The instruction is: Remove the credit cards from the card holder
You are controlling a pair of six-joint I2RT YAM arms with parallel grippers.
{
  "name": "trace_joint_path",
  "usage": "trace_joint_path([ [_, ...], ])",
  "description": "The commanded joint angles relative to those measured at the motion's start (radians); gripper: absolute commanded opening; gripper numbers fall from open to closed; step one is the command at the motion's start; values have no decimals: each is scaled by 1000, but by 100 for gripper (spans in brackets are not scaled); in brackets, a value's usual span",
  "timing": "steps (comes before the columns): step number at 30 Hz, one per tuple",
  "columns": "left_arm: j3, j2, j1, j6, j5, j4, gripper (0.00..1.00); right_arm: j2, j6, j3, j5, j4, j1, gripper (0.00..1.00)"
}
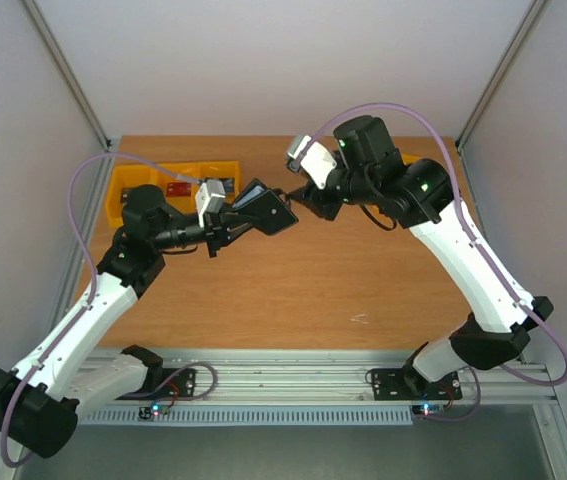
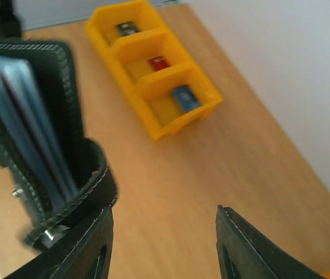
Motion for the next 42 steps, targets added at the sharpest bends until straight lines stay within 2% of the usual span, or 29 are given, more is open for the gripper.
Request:
trace_joint_path([
  [1, 11, 3, 1, 21, 165, 122, 0, -43, 43, -56, -193, -102, 7, 50],
  [9, 10, 4, 1, -13, 176, 136, 0, -146, 60, -116, -181, -185, -8, 63],
  [12, 0, -6, -2, -8, 201, 157, 0, -174, 80, -140, -160, -230, -12, 65],
  [15, 0, -7, -6, 33, 265, 171, 0, -212, 105, -160, -212, -227, -12, 67],
  [19, 7, 3, -10, 71, 342, 207, 0, -247, 113, -174, -299, -185, -12, 75],
  [22, 10, 14, -17, 74, 381, 234, 0, -227, 118, -182, -310, -181, -12, 79],
  [26, 8, 15, -28, 90, 414, 262, 0, -205, 114, -180, -389, -167, -11, 78],
  [35, -1, 8, -28, 155, 457, 269, 0, -196, 90, -164, -393, -125, -12, 76],
  [38, 1, 14, -28, 157, 460, 274, 0, -169, 102, -155, -460, -111, -10, 77],
  [42, 4, 13, -29, 152, 456, 269, 0, -147, 109, -151, -542, -106, 1, 89],
])
